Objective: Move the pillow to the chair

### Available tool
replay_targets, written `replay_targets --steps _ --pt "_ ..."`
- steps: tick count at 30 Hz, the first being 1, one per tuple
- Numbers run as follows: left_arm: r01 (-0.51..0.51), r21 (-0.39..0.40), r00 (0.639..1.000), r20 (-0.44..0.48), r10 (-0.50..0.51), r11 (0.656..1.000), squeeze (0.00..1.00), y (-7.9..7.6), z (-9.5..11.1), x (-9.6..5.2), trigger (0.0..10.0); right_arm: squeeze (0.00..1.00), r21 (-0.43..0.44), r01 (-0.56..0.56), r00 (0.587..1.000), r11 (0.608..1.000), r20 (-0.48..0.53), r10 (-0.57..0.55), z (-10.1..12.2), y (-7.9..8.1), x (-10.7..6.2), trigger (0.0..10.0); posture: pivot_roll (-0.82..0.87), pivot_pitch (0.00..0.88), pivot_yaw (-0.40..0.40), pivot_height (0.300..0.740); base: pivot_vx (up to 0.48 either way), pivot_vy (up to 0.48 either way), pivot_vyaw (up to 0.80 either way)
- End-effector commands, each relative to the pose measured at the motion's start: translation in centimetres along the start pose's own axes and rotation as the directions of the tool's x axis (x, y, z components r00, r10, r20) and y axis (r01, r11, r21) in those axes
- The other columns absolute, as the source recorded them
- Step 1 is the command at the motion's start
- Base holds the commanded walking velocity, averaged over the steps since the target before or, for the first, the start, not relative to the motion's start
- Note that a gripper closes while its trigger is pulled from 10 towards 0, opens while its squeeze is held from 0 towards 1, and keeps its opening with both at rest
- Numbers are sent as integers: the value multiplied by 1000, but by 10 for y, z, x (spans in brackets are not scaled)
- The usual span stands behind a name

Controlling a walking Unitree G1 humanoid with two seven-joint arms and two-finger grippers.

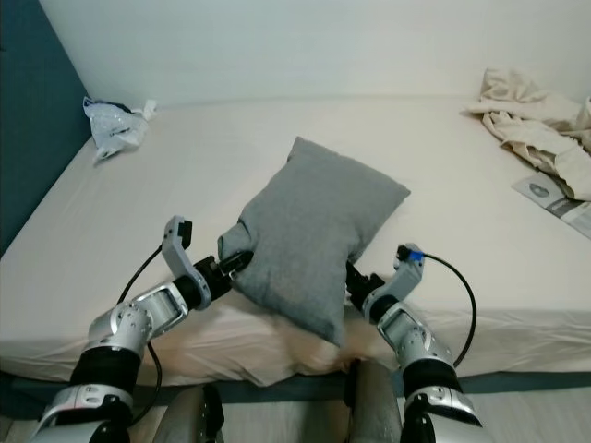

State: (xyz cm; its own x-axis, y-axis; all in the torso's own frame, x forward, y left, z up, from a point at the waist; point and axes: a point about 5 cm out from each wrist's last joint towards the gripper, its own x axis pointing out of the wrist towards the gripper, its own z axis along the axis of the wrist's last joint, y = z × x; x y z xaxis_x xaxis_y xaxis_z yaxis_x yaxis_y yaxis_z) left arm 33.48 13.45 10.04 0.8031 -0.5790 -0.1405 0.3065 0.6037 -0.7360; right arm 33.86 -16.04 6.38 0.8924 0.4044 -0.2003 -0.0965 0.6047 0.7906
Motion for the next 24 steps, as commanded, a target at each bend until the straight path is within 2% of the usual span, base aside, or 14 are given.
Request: replay_targets --steps 1,2,6,7,8,9,10,11,12,14,18,22,24 --pt "42 -14 994 -97 -43 999 0 -6 -18 5 0 0 58 -117 992 991 -42 119 -8 20 11 10000 -37 117 12 553 0 0 0" --pt "42 -14 994 -97 -43 999 0 -6 -18 5 0 0 58 -117 992 991 -42 119 -8 20 11 10000 -37 117 12 553 0 0 0" --pt "32 -15 996 -87 -33 999 0 -5 -19 3 0 0 62 -231 968 971 -88 236 -14 29 9 10000 -36 117 -1 553 0 0 0" --pt "31 -15 996 -87 -32 999 0 -5 -20 2 0 0 58 -252 961 966 -99 257 -16 30 7 9216 -36 117 -2 553 0 0 0" --pt "29 -15 996 -87 -30 999 0 -4 -20 2 0 0 55 -291 950 955 -105 295 -19 32 6 6824 -36 119 -4 553 0 0 0" --pt "28 -15 996 -87 -29 1000 0 -4 -21 1 0 0 55 -316 941 947 -108 321 -20 33 5 6824 -36 119 -5 553 0 0 0" --pt "26 -15 996 -87 -27 1000 0 -4 -21 1 0 0 54 -338 933 940 -109 342 -21 34 4 5412 -36 119 -6 553 0 0 0" --pt "23 -14 996 -88 -24 1000 0 -3 -22 1 0 0 48 -352 929 935 -106 355 -21 35 3 4824 -37 119 -6 553 0 0 0" --pt "19 -14 996 -88 -20 1000 0 -3 -22 1 0 0 39 -361 927 932 -100 363 -22 36 3 2471 -38 119 -5 553 0 0 0" --pt "16 -13 996 -88 -17 1000 0 -3 -23 1 0 0 32 -379 921 925 -84 381 -22 39 3 118 -39 118 -6 553 0 0 0" --pt "19 -7 996 -90 -19 1000 0 -4 -23 2 0 0 21 -426 902 905 -71 426 -22 47 2 0 -42 115 -7 553 0 0 0" --pt "17 -1 996 -89 -17 1000 0 -4 -23 2 0 0 6 -414 908 910 -74 413 -23 45 1 0 -45 112 -8 553 0 0 0" --pt "13 12 996 -90 -12 1000 0 -4 -24 3 0 0 -30 -392 919 920 -64 389 -20 43 0 0 -47 110 -9 553 0 0 0"
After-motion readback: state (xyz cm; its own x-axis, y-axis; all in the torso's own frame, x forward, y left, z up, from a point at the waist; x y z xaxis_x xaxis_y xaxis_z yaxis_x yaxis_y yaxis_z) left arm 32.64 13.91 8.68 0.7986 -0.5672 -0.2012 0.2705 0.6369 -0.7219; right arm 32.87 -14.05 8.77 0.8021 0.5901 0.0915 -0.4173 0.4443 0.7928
